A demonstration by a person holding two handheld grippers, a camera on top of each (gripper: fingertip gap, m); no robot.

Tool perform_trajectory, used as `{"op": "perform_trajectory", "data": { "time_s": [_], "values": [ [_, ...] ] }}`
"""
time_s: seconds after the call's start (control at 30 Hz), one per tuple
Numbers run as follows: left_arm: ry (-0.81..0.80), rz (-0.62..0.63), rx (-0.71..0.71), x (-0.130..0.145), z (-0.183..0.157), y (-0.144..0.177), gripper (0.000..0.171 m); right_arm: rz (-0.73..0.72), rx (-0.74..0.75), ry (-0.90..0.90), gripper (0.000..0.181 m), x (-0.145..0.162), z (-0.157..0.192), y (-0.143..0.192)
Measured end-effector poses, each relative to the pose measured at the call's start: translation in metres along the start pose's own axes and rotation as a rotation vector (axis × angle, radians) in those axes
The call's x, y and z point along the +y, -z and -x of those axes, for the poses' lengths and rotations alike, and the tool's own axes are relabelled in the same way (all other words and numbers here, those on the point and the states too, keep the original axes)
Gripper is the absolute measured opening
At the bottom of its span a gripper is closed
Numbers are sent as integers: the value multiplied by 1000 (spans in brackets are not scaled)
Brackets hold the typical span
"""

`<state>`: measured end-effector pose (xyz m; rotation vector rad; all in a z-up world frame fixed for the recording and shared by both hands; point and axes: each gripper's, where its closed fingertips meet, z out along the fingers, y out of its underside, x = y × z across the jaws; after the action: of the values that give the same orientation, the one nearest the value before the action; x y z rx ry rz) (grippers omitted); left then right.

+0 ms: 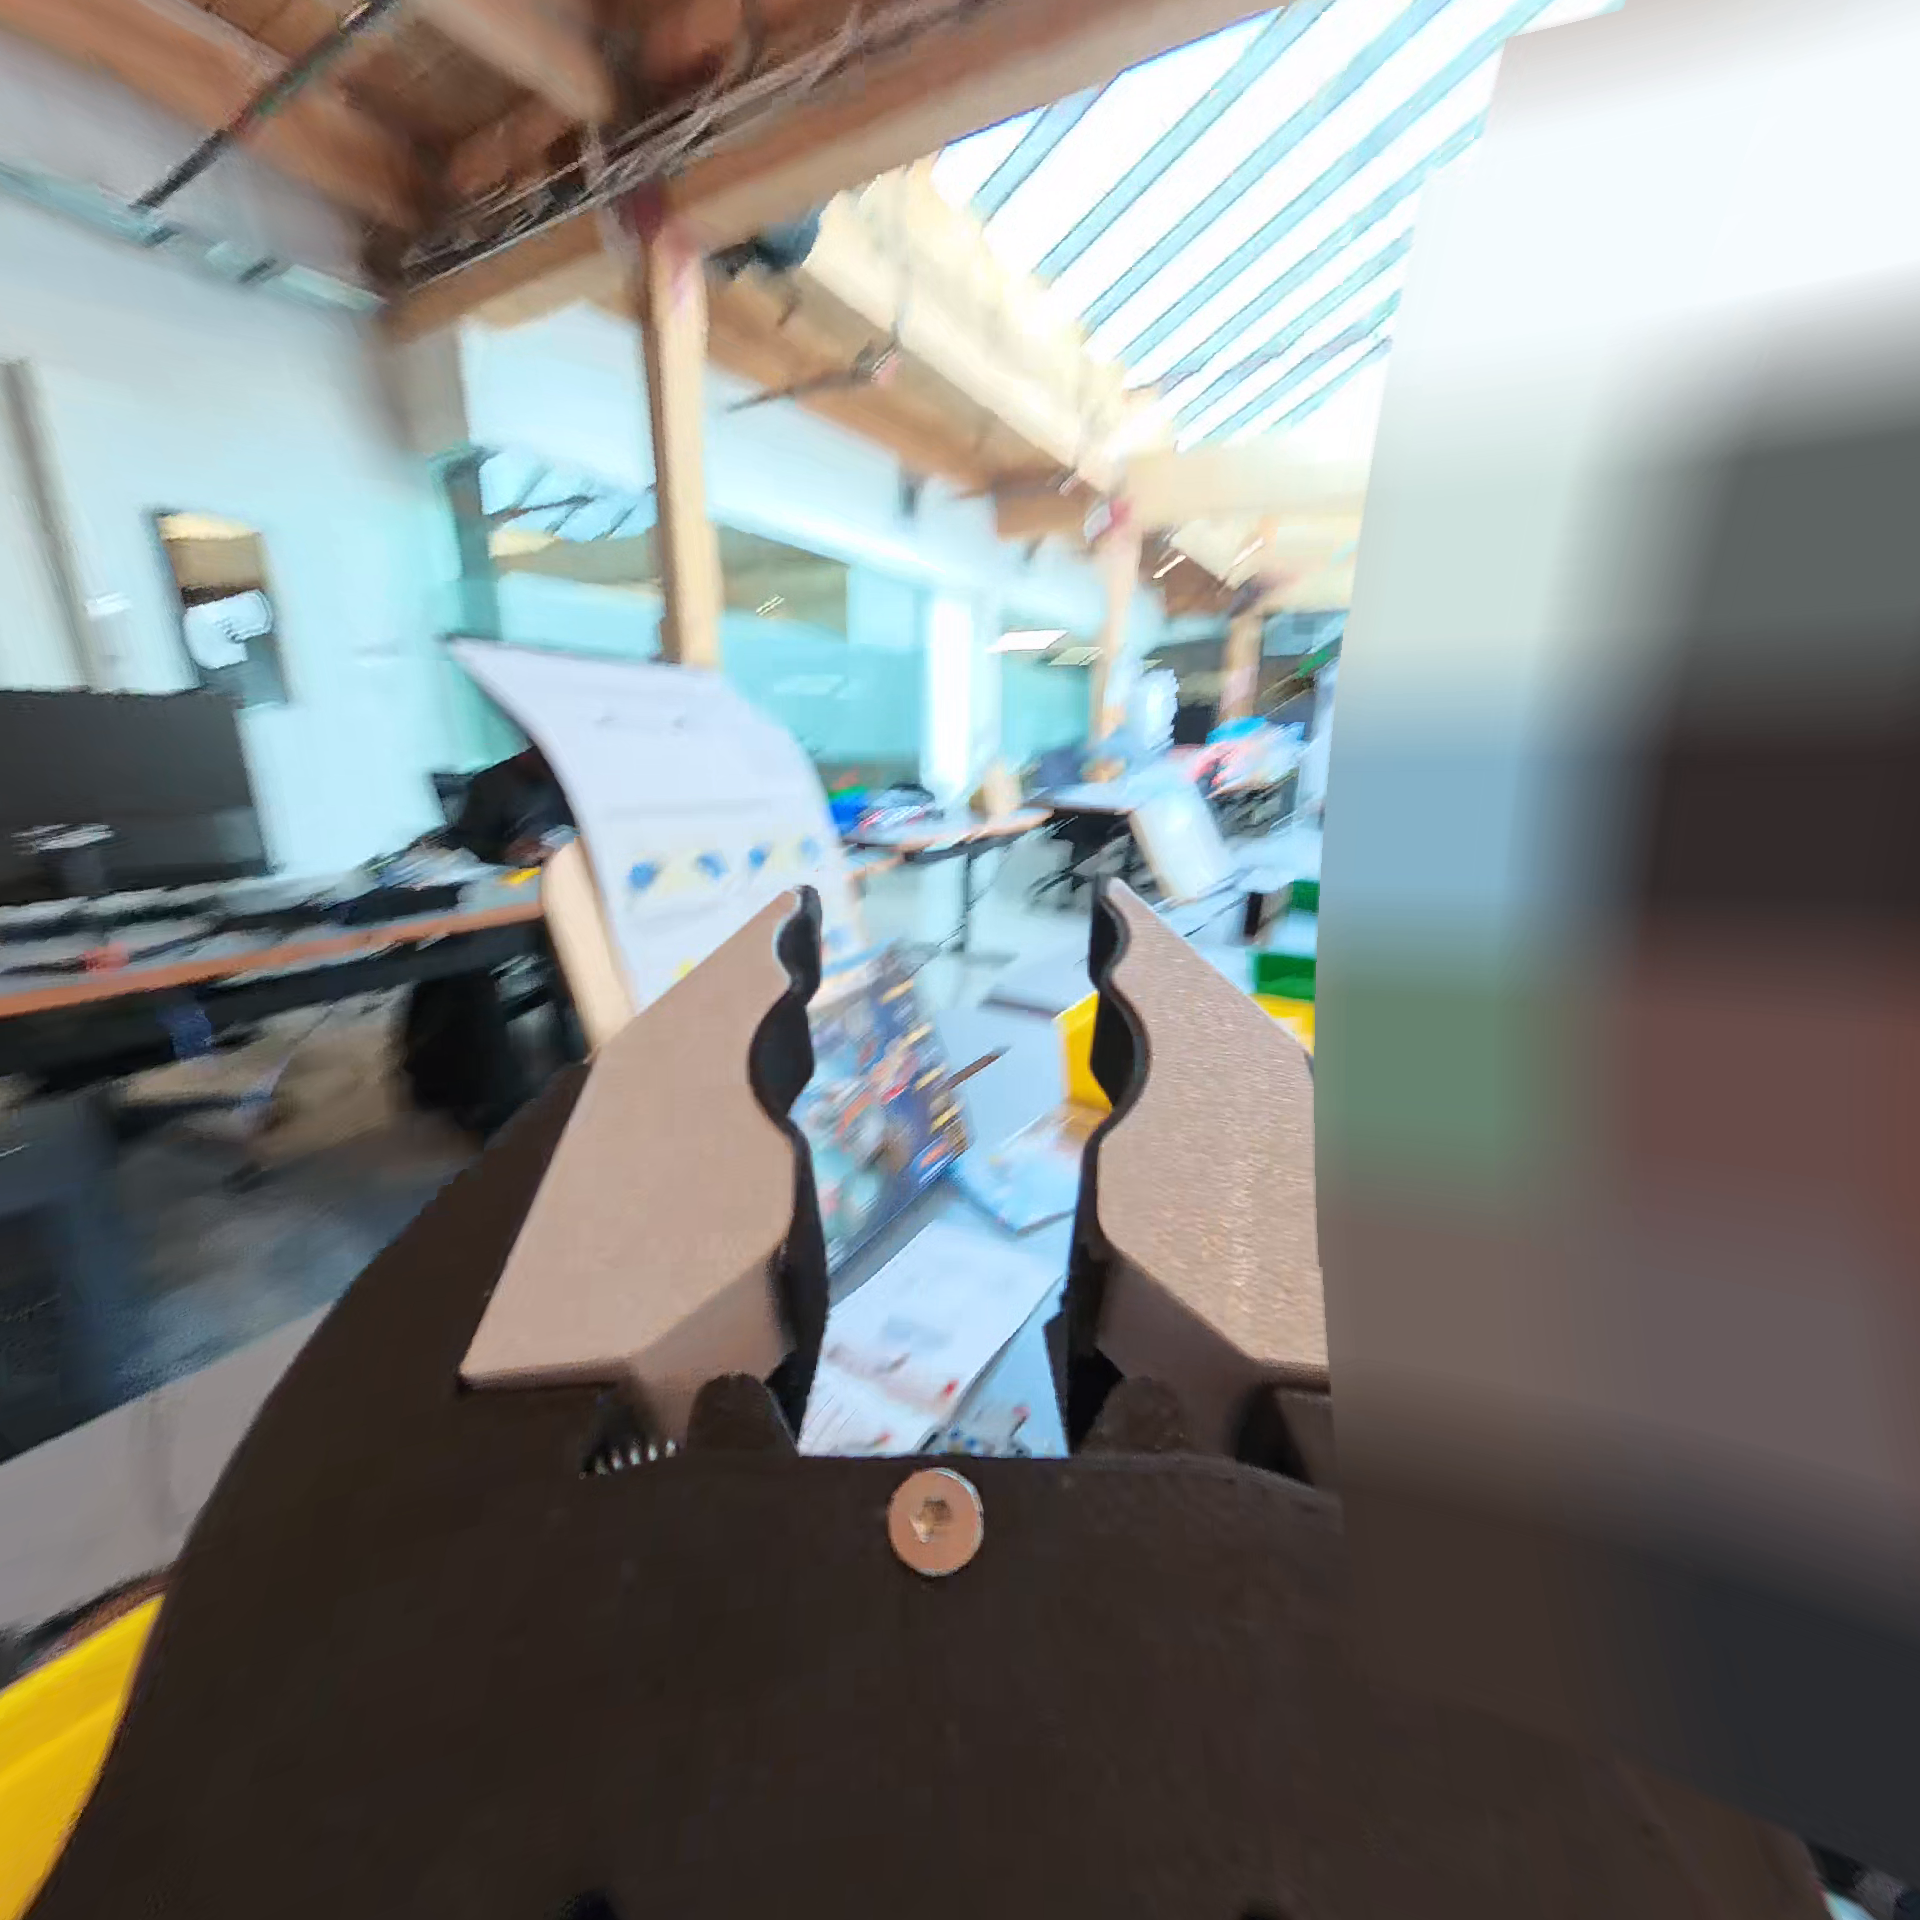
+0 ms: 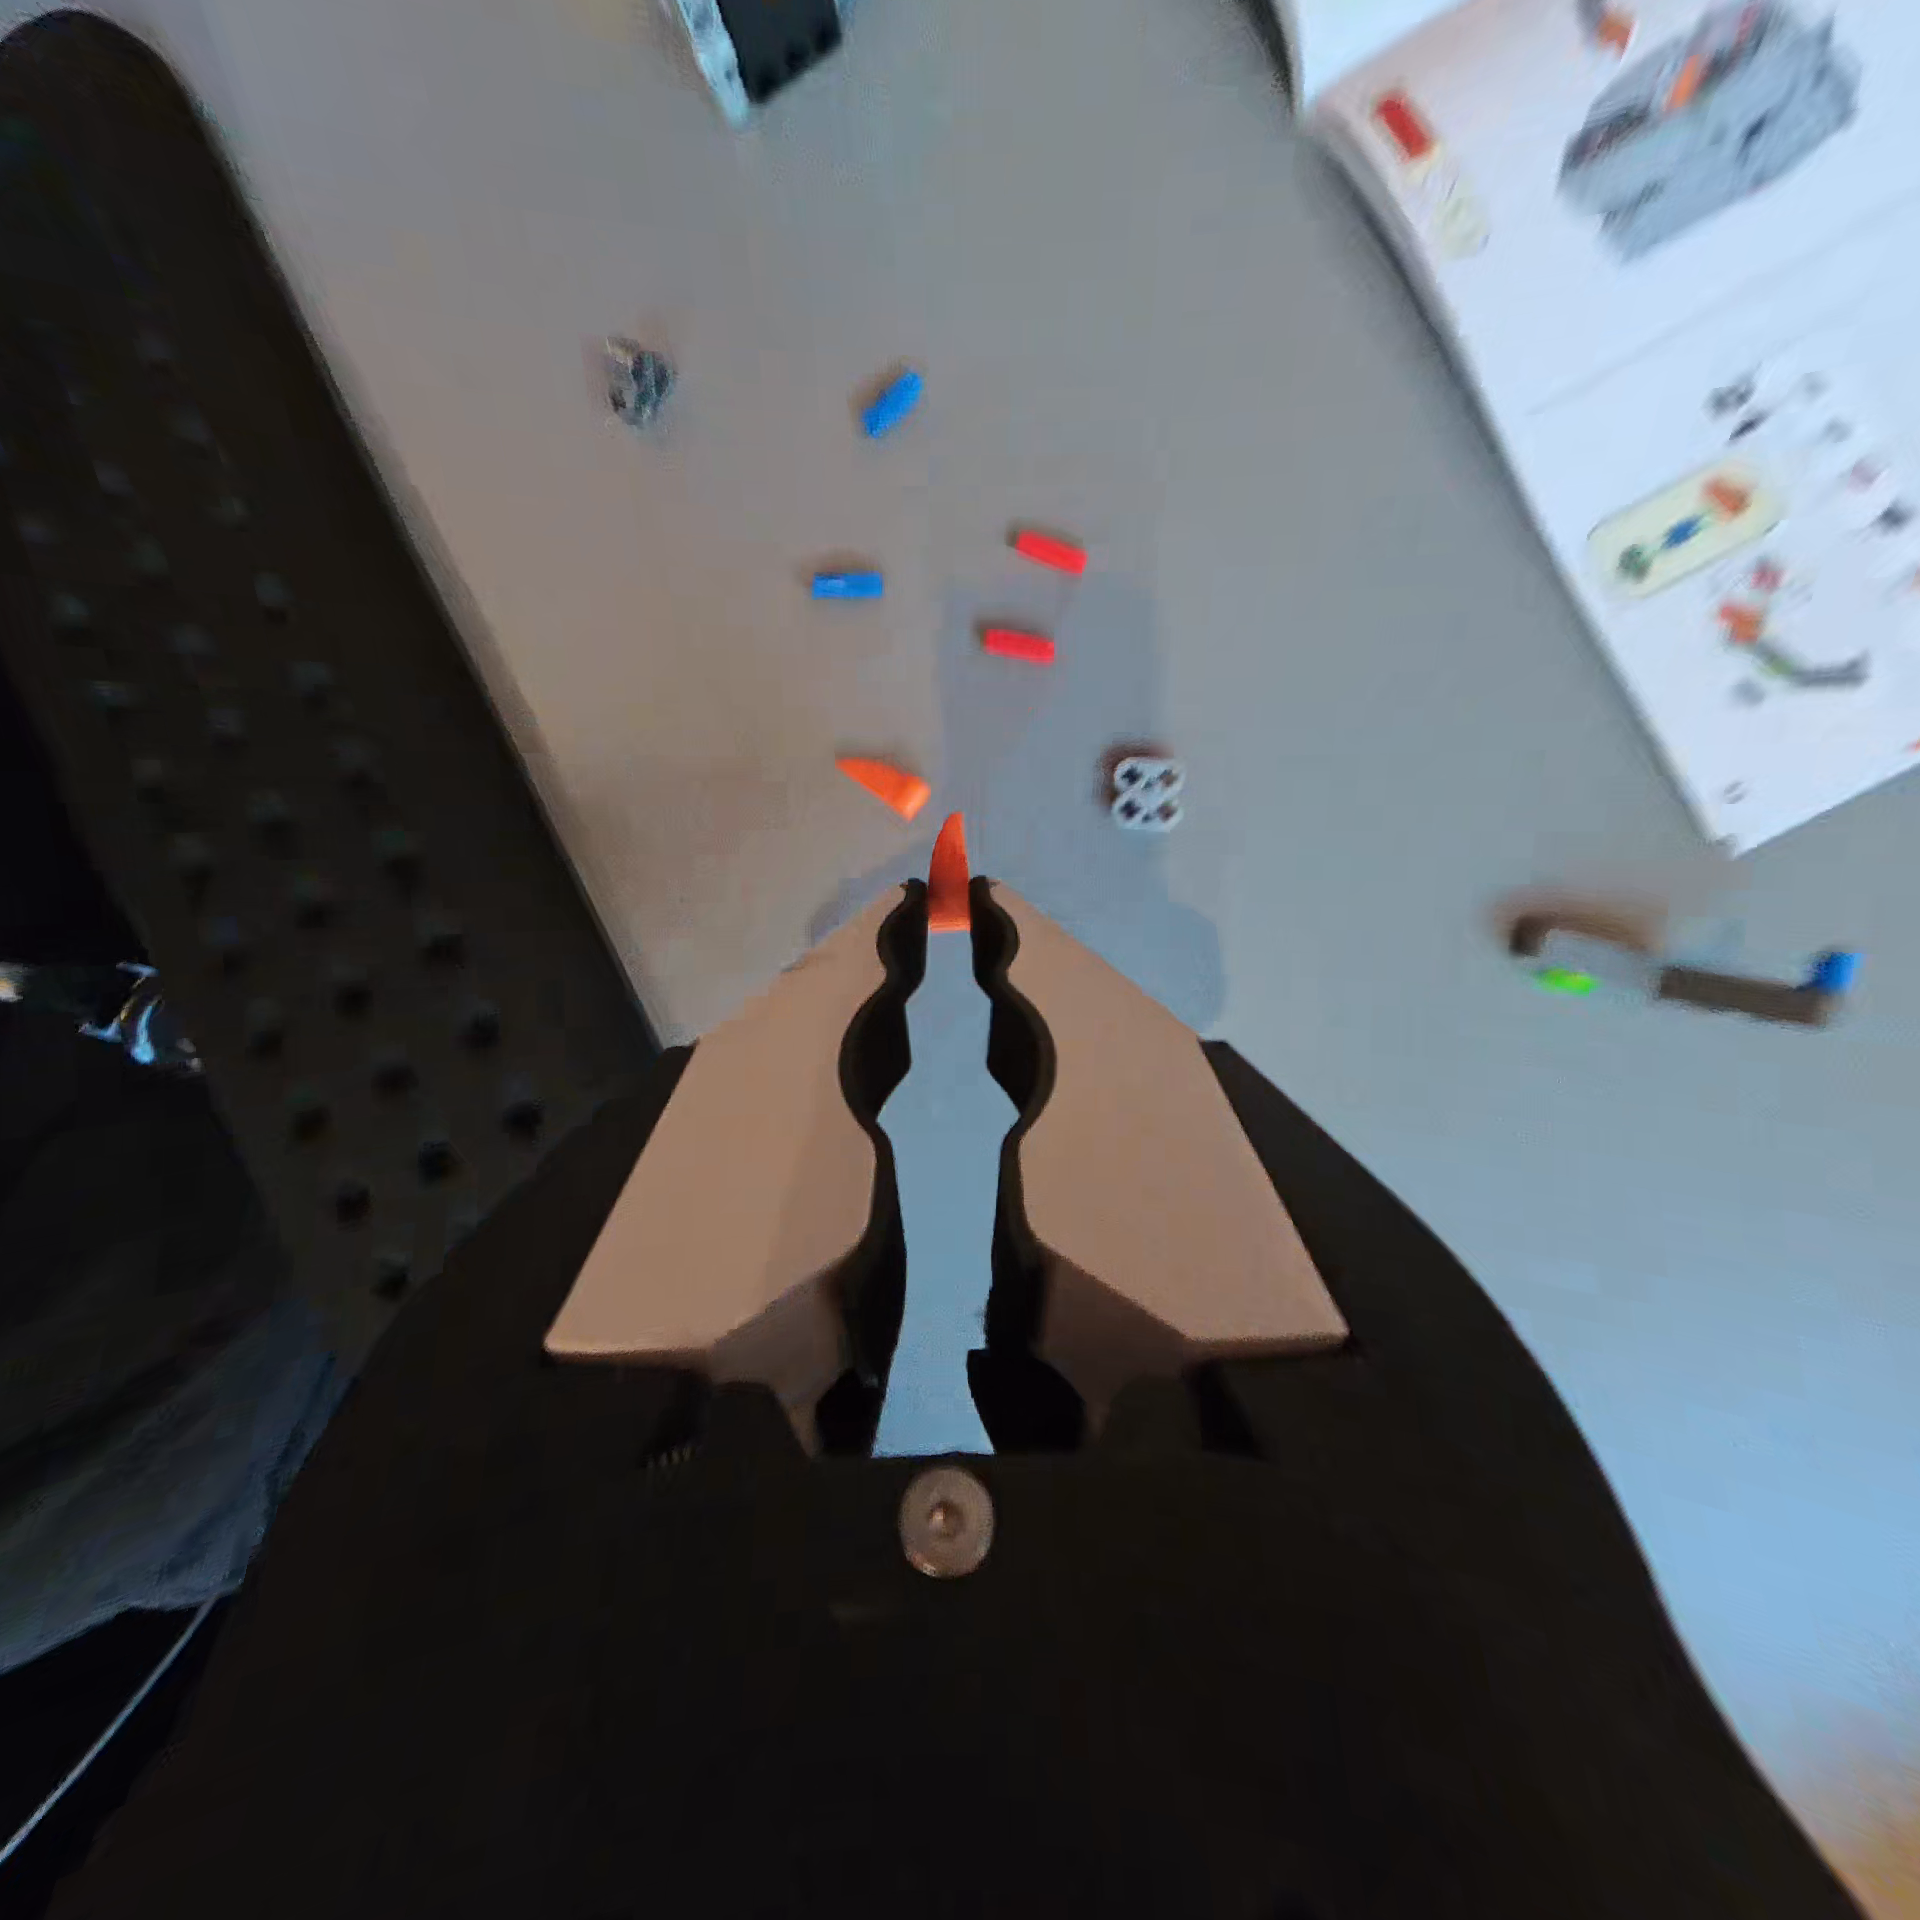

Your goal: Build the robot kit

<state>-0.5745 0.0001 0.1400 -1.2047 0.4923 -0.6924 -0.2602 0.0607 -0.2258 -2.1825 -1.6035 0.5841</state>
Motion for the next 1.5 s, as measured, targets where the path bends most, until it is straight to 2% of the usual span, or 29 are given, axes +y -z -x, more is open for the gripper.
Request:
{"op": "perform_trajectory", "data": {
  "time_s": [0.03,0.13,0.2,0.3,0.4,0.47,0.6,0.7,0.83,0.9,0.93,0.97,1.1,1.2,1.27,1.4,1.5],
  "values": [
    [-11,26,-34,7,-4,-6,51,-25,-3,-12,8,6,0,-5],
    [10,126,-27,36,-33,-25,48,-33,-34,-38,8,23,-2,-17],
    [34,205,-14,65,-54,-29,48,-39,-82,-49,8,26,-1,-21],
    [65,305,-146,121,-58,-25,58,-58,-91,-6,9,25,-6,-21],
    [58,450,-259,178,-58,-15,63,-74,-131,51,26,21,-5,-21],
    [70,501,-252,200,-69,-15,57,-41,-125,91,37,22,-11,-17],
    [144,519,-191,213,-96,-28,54,37,-52,220,45,20,-35,9],
    [142,495,-120,211,-119,-49,39,105,5,276,37,13,-63,47],
    [132,505,-95,228,-136,-86,36,257,14,153,34,13,-109,92],
    [154,566,-78,250,-144,-105,35,266,133,21,21,14,-146,98],
    [152,596,-69,261,-149,-113,34,222,165,-4,19,11,-158,93],
    [149,612,-71,272,-152,-120,32,190,130,28,20,8,-159,84],
    [225,644,-48,324,-177,-140,26,211,-6,36,32,12,-149,56],
    [159,681,-92,359,-179,-145,26,242,20,19,41,12,-155,37],
    [86,639,-138,365,-172,-150,26,264,-1,-11,48,11,-151,25],
    [-18,475,-221,348,-157,-155,26,255,30,-112,48,8,-162,14],
    [-17,413,-250,342,-151,-146,23,256,18,-173,46,13,-165,12]
  ]
}}
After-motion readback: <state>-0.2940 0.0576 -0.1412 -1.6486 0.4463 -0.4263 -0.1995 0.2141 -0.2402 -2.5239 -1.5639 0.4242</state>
